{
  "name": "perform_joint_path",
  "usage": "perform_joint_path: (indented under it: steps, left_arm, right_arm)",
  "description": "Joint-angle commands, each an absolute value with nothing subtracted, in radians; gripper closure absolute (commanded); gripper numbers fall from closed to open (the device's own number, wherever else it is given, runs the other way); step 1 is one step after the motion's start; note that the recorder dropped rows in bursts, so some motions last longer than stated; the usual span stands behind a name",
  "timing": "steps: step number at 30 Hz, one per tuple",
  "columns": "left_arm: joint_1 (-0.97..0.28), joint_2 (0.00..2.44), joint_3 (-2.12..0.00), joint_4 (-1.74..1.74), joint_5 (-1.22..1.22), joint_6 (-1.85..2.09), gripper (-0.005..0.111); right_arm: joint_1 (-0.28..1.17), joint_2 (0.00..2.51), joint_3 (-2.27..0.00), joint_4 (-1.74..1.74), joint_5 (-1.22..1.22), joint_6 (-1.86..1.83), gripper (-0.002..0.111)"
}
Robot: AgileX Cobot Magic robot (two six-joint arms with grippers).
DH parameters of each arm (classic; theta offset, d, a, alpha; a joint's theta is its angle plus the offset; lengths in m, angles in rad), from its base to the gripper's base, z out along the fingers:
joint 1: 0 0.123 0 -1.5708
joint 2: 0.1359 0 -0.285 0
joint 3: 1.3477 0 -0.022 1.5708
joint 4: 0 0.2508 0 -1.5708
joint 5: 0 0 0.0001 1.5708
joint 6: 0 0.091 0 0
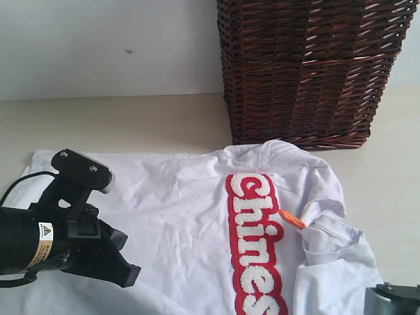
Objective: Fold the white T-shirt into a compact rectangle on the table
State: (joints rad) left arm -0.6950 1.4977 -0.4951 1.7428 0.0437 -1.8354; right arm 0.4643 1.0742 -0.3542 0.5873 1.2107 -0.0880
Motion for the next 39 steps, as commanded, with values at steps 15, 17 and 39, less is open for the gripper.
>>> perform_joint_path:
  steps: [15,17,39]
  left_arm:
    - [-0.698,1.491,-0.499,1.737,0.039,-1.835,0.107]
    - [-0.698,1.491,-0.499,1.737,0.039,-1.835,0.107]
    - [-0.698,1.491,-0.499,1.737,0.066,-1.835,0.107]
  right_arm:
    - [0.465,1.2,-0.439,0.93,1.221,-0.776,0.104]
    - [0.465,1.204,-0.439,0.93,1.221,-0.776,0.094]
    - [0.465,1.252,-0.576,0.44,0.608,-0.159,0.108]
